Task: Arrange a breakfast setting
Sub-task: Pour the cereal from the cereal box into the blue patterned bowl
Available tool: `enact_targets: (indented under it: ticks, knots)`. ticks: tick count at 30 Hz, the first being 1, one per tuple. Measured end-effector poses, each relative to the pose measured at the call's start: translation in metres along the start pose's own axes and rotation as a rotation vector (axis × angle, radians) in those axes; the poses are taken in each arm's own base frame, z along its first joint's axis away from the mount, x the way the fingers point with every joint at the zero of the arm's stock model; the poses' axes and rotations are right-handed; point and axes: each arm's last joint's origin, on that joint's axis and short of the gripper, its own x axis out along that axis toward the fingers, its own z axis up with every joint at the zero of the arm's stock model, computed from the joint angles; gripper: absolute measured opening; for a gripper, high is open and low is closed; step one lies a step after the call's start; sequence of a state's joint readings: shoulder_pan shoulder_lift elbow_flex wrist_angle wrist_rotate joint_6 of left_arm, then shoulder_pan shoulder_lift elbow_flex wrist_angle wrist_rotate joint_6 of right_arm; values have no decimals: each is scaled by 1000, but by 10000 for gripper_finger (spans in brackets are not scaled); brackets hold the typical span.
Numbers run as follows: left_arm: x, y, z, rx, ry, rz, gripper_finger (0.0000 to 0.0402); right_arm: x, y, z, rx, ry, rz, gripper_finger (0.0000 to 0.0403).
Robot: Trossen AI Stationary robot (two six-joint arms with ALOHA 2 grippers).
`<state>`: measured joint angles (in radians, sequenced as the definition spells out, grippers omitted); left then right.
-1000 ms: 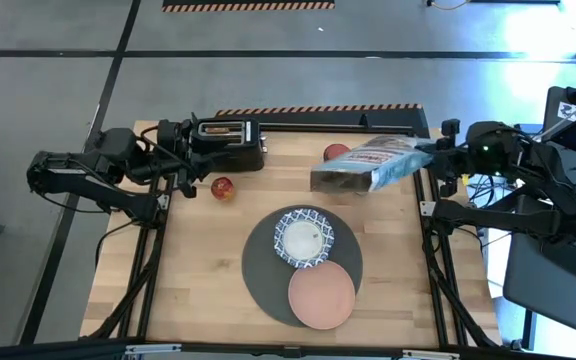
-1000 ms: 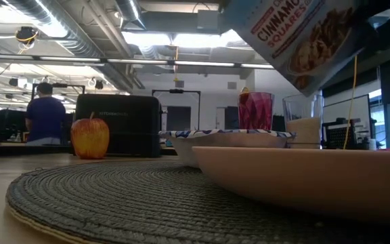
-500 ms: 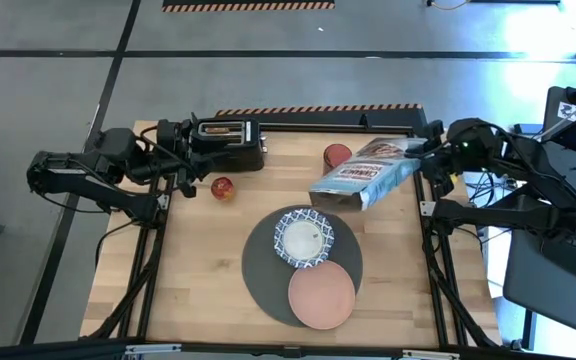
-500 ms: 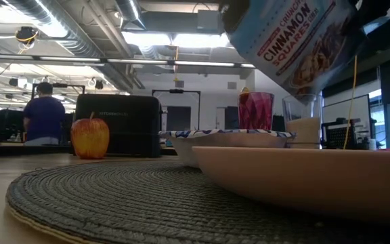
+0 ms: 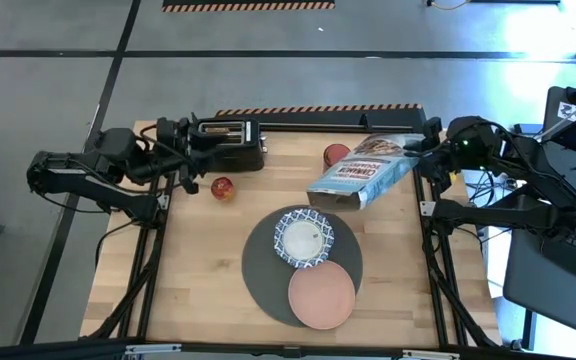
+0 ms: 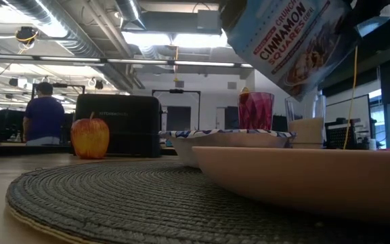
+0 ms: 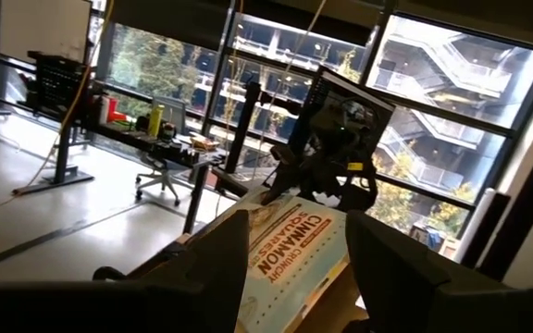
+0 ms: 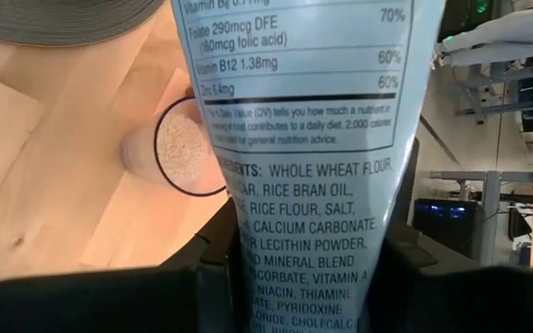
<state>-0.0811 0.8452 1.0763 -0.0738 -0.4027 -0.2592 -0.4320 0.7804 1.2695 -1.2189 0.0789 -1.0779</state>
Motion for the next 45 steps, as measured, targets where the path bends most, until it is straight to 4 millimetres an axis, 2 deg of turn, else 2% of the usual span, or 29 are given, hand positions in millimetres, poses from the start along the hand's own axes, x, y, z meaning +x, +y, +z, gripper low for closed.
enact_targets:
  ticks: [10,14,26,37,45]
  knots:
    - [8,-1,-6,18,14,44,174,-24,-12,2,-75,36,-123,127]
    - [13,-2,-11,28,36,49,174,-25,-19,5,-98,42,-117,127]
    - [22,-2,-17,42,55,81,174,1,-25,14,-266,35,71,127]
    - [23,3,-16,43,45,105,174,9,-32,16,-308,88,50,127]
    - [23,3,-16,43,45,107,174,10,-33,18,-285,54,35,127]
